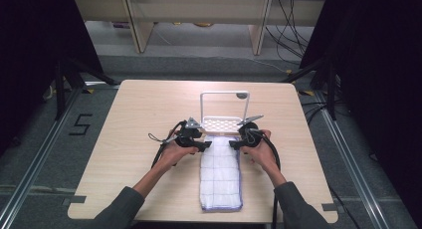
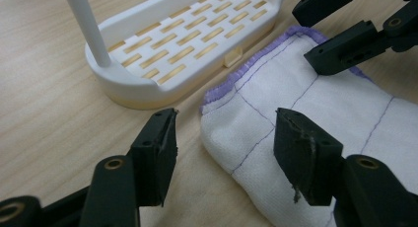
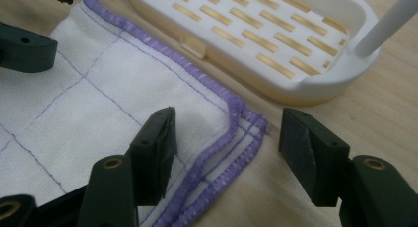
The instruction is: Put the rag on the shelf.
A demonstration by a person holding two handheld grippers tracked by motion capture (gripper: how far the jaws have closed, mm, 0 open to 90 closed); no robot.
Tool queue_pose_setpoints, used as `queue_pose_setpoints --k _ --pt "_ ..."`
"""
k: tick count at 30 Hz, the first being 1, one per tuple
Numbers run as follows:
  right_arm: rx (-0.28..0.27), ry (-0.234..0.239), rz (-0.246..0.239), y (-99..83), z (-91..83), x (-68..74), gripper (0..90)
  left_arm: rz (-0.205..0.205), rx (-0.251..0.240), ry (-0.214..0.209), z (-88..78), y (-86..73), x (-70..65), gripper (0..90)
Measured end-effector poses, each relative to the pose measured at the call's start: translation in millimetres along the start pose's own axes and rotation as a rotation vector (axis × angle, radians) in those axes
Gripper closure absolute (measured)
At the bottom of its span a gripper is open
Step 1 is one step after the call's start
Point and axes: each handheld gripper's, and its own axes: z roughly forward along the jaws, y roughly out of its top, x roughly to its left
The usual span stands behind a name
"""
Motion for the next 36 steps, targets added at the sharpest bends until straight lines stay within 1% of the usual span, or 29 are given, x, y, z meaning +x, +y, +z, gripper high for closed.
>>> queue_pose_setpoints --k 1,3,6,7,8,9,10,11,12,13,14,16,17,19,20,21,22,23,24,25,26,29,30,31,32,33,34,35,36 --pt "0.008 -0.005 -0.012 -1.2 0.3 0.7 45.0 0.006 0.002 0.0 1.5 -0.5 -0.2 44.5" --pt "0.011 0.007 -0.011 -1.6 -0.4 1.1 47.8 0.004 -0.003 0.001 2.6 -0.1 -0.5 46.1" --pt "0.005 0.015 -0.016 -2.4 0.1 1.5 50.1 0.006 -0.009 -0.005 3.9 0.6 -1.3 48.2" --pt "0.002 0.018 -0.042 -2.5 -0.7 0.6 53.8 0.024 0.002 -0.011 5.7 0.5 -2.7 51.2" --pt "-0.004 0.016 -0.058 -2.8 0.2 0.5 55.3 0.024 0.002 -0.011 5.7 0.5 -2.7 51.9" --pt "-0.014 0.036 -0.032 -3.1 1.8 2.9 57.3 0.036 0.01 -0.012 8.0 0.0 -3.6 53.2" --pt "0.001 0.037 -0.018 -3.1 0.6 4.8 58.7 0.024 0.006 -0.015 9.6 -0.5 -4.1 53.7" --pt "0.003 0.034 -0.056 -2.5 0.0 1.9 61.0 0.022 0.005 -0.02 10.9 -0.7 -4.4 55.3" --pt "0.005 0.046 -0.047 -2.8 -0.5 3.1 64.5 0.022 0.005 -0.02 10.9 -0.7 -4.4 57.2" --pt "0.008 0.052 -0.031 -3.3 -0.4 5.0 66.7 0.039 0.011 -0.026 11.4 -1.0 -5.5 59.3" --pt "-0.008 0.044 -0.076 -3.3 0.6 2.3 69.3 0.045 0.008 -0.031 11.4 -1.1 -5.9 61.8" --pt "-0.007 0.052 -0.083 -3.3 0.0 2.9 74.3 0.055 0.008 -0.037 11.2 -1.4 -6.8 67.5" --pt "-0.019 0.068 -0.046 -4.3 1.1 6.1 75.9 0.064 0.007 -0.03 10.3 -1.2 -7.5 70.6" --pt "-0.018 0.077 -0.048 -4.8 0.4 7.0 78.6 0.086 0.008 -0.024 8.8 -0.7 -8.4 76.8" --pt "-0.018 0.077 -0.048 -4.8 0.4 7.0 78.6 0.086 0.008 -0.024 8.8 -0.7 -8.4 78.5" --pt "-0.029 0.06 -0.082 -4.6 -0.1 4.8 80.8 0.094 0.0 -0.019 6.4 0.0 -9.8 80.0" --pt "-0.023 0.067 -0.078 -4.3 -2.0 5.0 81.2 0.096 -0.006 -0.017 4.6 0.6 -11.0 80.7" --pt "-0.038 0.061 -0.092 -4.5 -2.3 4.3 81.6 0.105 -0.008 -0.018 2.4 1.3 -12.1 81.4" --pt "-0.041 0.06 -0.087 -4.2 -4.5 4.8 81.9 0.12 -0.006 -0.014 -1.0 2.1 -13.3 81.9" --pt "-0.033 0.074 -0.092 -3.4 -8.7 5.0 82.1 0.123 -0.014 -0.015 -4.7 2.5 -14.5 82.1" --pt "-0.049 0.083 -0.097 -3.0 -10.2 5.9 82.2 0.13 -0.017 -0.013 -7.8 2.9 -15.1 82.2" --pt "-0.065 0.097 -0.111 -2.0 -15.6 8.3 82.4 0.124 -0.04 -0.017 -15.7 4.7 -15.0 82.4" --pt "-0.08 0.091 -0.119 -1.0 -19.1 10.7 82.6 0.109 -0.059 -0.027 -21.2 7.7 -14.6 82.4" --pt "-0.08 0.091 -0.119 -1.0 -19.1 10.7 82.6 0.109 -0.059 -0.027 -21.2 7.7 -14.6 82.4" --pt "-0.08 0.099 -0.115 -0.9 -21.0 12.7 82.6 0.094 -0.075 -0.032 -22.8 8.9 -16.5 82.4" --pt "-0.083 0.094 -0.125 -0.6 -24.2 14.5 82.6 0.11 -0.074 -0.033 -25.3 10.5 -17.8 82.3" --pt "-0.083 0.094 -0.125 -0.6 -24.2 14.5 82.6 0.11 -0.074 -0.033 -25.3 10.5 -17.8 82.2" --pt "-0.106 0.088 -0.132 -1.0 -24.1 14.5 82.6 0.117 -0.075 -0.04 -26.5 11.3 -17.8 82.2" --pt "-0.111 0.094 -0.116 -1.5 -26.6 14.5 82.6 0.118 -0.072 -0.038 -27.5 11.8 -18.7 82.0"
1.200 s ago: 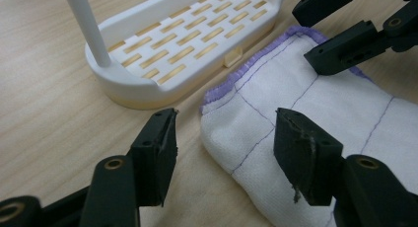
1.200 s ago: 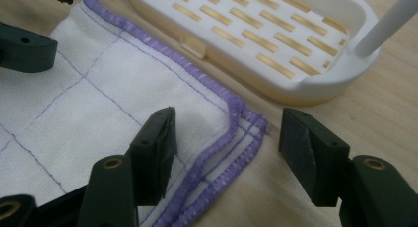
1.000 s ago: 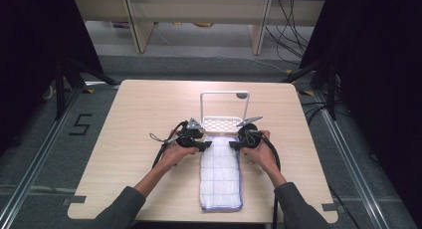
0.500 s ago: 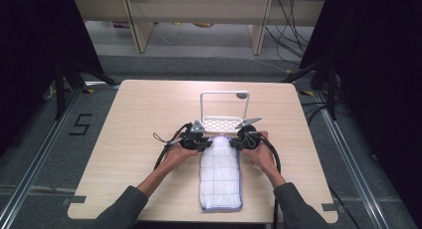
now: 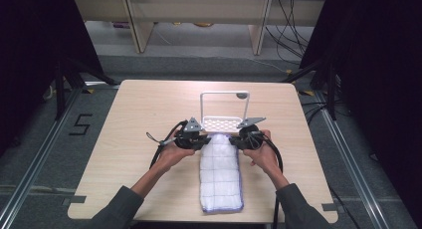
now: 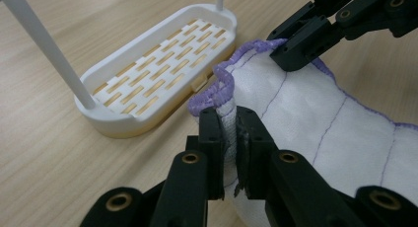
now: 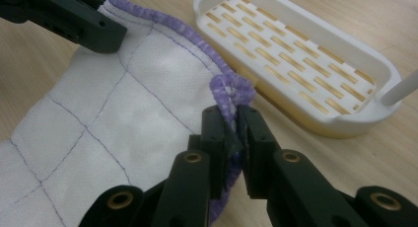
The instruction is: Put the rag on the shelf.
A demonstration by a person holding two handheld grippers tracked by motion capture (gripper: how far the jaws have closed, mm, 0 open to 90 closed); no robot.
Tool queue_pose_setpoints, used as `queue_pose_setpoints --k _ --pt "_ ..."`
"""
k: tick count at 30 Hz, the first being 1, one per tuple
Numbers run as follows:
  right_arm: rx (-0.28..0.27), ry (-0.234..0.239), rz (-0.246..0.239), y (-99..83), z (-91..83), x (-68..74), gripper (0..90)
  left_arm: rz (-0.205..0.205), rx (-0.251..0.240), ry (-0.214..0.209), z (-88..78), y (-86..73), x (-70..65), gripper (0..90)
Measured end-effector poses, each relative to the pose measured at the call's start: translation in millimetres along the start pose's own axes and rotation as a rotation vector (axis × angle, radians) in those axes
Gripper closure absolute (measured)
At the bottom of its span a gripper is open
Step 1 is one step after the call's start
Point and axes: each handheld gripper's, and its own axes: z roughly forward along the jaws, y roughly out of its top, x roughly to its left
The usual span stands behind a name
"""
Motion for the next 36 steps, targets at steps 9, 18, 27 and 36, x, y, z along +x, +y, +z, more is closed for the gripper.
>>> queue_pose_setpoints --k 9,18,27,36 --pt "-0.004 0.005 -0.013 0.6 -6.8 -0.4 82.6 -0.007 -0.007 -0.005 -2.8 0.7 -0.4 81.6" --pt "-0.05 0.014 -0.032 3.7 -18.0 1.7 82.7 0.001 -0.025 -0.009 -13.3 7.0 -3.5 81.8" --pt "-0.085 0.028 -0.049 11.8 -45.8 12.4 82.9 0.009 -0.073 -0.018 -32.1 18.1 -12.3 82.0" --pt "-0.122 0.046 -0.051 15.7 -64.3 25.6 83.1 0.036 -0.102 -0.025 -54.4 27.2 -18.8 82.0"
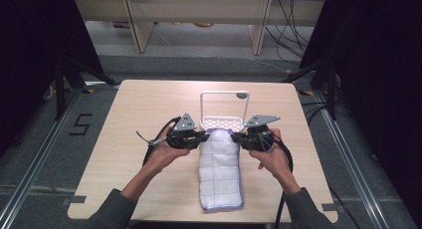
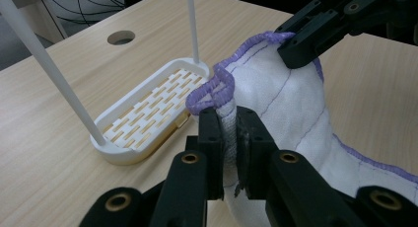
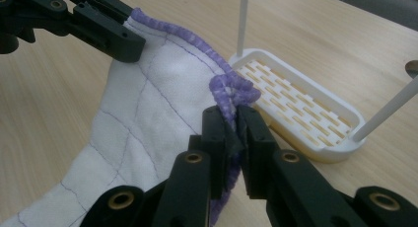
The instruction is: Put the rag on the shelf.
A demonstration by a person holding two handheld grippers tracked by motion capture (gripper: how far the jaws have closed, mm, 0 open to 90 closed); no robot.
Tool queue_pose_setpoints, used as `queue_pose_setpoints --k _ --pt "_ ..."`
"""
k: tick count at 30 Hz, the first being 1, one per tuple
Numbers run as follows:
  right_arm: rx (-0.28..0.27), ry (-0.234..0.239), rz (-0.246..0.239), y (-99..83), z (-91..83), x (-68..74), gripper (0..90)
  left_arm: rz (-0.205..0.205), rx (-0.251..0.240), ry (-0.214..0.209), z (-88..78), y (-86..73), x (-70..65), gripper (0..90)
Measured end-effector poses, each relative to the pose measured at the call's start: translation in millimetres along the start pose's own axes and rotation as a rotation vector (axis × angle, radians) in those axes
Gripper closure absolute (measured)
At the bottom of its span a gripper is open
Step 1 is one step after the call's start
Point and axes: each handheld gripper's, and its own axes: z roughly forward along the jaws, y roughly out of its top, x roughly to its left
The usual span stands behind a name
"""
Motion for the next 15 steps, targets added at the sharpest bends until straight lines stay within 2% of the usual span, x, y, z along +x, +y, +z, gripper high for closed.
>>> queue_pose_setpoints --k 2,5,6,8,9,10,15 --pt "-0.012 0.003 -0.026 2.2 -2.9 -0.3 83.1 0.001 -0.013 0.001 -4.1 3.4 -1.6 82.0" --pt "-0.024 0.006 -0.031 4.4 -8.4 1.8 83.1 -0.002 -0.03 -0.016 -6.8 6.0 -3.0 82.0" --pt "-0.029 -0.007 -0.008 5.0 -11.6 5.0 83.1 0.008 -0.036 -0.013 -10.6 9.8 -5.9 81.9" --pt "-0.04 0.004 -0.035 6.8 -15.1 4.1 83.1 0.014 -0.041 -0.007 -12.1 11.6 -7.7 81.9" --pt "-0.047 -0.006 -0.015 7.1 -17.4 7.1 83.1 0.025 -0.048 -0.01 -14.7 14.9 -10.8 81.9" --pt "-0.049 0.002 -0.036 8.5 -19.6 5.7 83.1 0.033 -0.044 -0.009 -16.5 16.8 -12.4 81.8" --pt "-0.069 -0.009 -0.049 12.4 -27.9 8.6 83.1 0.053 -0.057 -0.009 -22.3 24.3 -16.4 81.8"
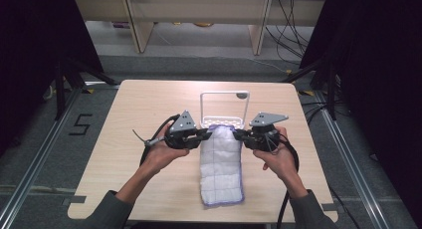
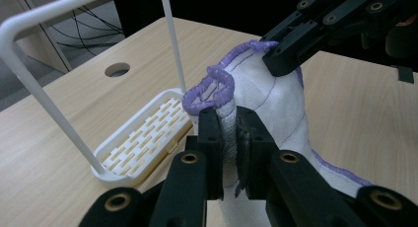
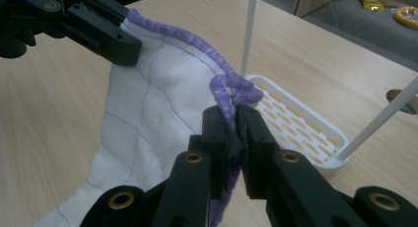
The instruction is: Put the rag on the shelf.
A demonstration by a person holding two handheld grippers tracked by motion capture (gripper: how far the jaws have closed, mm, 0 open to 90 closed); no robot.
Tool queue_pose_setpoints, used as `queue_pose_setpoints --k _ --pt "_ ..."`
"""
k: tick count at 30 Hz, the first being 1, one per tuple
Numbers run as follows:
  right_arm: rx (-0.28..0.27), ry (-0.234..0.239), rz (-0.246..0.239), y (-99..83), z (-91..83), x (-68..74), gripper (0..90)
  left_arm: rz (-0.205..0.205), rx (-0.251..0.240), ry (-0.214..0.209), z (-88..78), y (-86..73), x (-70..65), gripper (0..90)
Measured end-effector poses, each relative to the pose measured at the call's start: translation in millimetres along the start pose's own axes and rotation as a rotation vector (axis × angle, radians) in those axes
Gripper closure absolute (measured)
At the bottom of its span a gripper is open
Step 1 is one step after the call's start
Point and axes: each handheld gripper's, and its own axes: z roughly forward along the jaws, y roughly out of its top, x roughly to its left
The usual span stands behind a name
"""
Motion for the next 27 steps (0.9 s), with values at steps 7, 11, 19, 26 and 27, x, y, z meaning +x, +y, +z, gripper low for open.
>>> queue_pose_setpoints --k 7,11,19,26,27 --pt "-0.02 0.009 -0.017 7.8 -8.4 3.3 83.1 -0.003 0.0 0.01 -2.4 9.9 1.3 81.8" --pt "-0.037 -0.008 -0.029 13.6 -12.7 4.4 83.1 0.013 -0.002 0.017 -5.8 15.6 1.6 81.7" --pt "-0.072 -0.013 -0.032 34.2 -27.5 5.1 83.2 0.04 -0.02 0.049 -18.8 41.8 5.3 81.8" --pt "-0.112 -0.037 -0.074 57.7 -36.4 -2.5 83.2 0.074 -0.03 0.073 -25.1 71.5 14.3 81.8" --pt "-0.114 -0.044 -0.074 61.2 -37.4 -4.0 83.3 0.081 -0.028 0.088 -25.3 75.6 17.2 81.9"
